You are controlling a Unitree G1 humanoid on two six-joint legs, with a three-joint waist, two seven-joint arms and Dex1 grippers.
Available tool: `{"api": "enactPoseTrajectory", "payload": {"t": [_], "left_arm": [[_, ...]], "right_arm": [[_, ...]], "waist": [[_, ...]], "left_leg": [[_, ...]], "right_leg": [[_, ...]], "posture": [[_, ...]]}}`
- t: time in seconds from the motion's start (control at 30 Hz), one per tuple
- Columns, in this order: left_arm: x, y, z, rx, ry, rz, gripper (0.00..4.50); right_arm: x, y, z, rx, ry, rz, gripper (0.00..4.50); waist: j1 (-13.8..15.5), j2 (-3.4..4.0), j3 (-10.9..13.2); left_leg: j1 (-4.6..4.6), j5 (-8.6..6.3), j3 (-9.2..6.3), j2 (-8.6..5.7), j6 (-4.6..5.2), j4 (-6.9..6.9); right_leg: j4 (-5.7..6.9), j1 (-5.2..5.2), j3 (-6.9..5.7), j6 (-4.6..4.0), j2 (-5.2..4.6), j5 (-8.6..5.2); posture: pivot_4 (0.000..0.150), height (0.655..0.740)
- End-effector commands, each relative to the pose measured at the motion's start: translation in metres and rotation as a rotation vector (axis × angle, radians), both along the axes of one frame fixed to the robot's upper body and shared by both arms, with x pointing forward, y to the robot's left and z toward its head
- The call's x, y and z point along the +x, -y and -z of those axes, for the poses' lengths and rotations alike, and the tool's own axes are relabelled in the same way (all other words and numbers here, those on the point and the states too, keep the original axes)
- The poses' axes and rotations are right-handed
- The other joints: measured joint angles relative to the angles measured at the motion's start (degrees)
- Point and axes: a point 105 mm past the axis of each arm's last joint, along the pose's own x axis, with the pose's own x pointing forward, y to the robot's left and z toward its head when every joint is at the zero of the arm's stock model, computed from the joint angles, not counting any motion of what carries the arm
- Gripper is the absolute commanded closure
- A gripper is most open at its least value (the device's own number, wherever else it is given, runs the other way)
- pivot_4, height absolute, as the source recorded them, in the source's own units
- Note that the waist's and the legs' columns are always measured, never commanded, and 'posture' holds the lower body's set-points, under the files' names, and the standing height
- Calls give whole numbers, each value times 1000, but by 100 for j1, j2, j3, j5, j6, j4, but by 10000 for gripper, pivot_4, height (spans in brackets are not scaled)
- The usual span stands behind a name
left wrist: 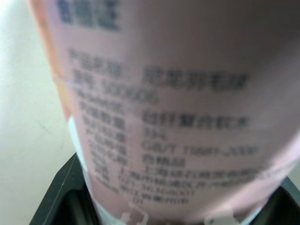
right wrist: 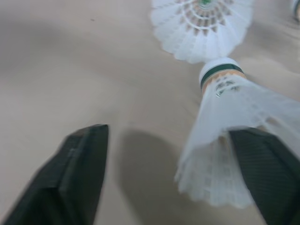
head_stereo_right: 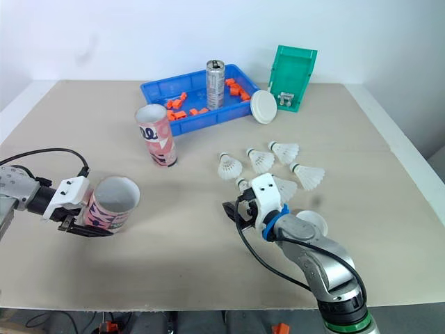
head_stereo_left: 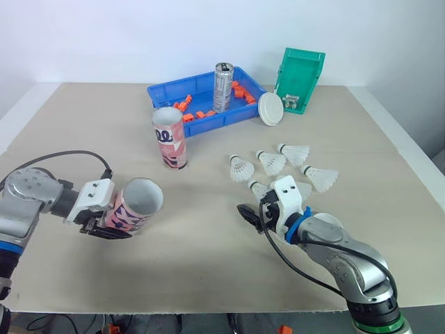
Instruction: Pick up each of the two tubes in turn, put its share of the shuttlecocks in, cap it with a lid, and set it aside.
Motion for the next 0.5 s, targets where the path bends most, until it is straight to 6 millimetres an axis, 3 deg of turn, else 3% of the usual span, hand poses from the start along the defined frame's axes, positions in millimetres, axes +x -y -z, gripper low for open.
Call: {"api": "enactPoseTrajectory", "payload": {"t": [0.03,0.07,0.23,0.33,0.5], "left_arm": [[-9,3,10,14,-62,28,16566],[-9,4,10,13,-64,29,16566],[-10,5,10,15,-70,31,16566],[-10,6,9,10,-68,31,16566],[-10,6,8,8,-80,31,16566]], "right_arm": [[4,2,-14,8,69,9,18748],[3,1,-15,10,72,5,21102],[-4,-1,-23,-7,95,-49,44166],[-12,0,-33,-42,124,-110,44687],[-17,-8,-79,-84,281,-305,44687]], "waist": [[7,0,0],[8,0,0],[14,1,1],[16,2,1],[10,3,2]], "left_leg": [[0,0,0,-1,0,0],[0,0,-1,-2,0,0],[-1,0,-1,-4,0,0],[-3,0,-1,-8,0,0],[-2,0,-1,-10,0,2]], "right_leg": [[0,0,0,0,-1,0],[0,0,0,0,-1,0],[0,1,0,2,-3,-2],[0,1,0,5,-7,-4],[0,2,1,8,-9,-3]], "posture": [[1500,7400],[1500,7400],[1500,7400],[1500,7400],[1500,7400]]}}
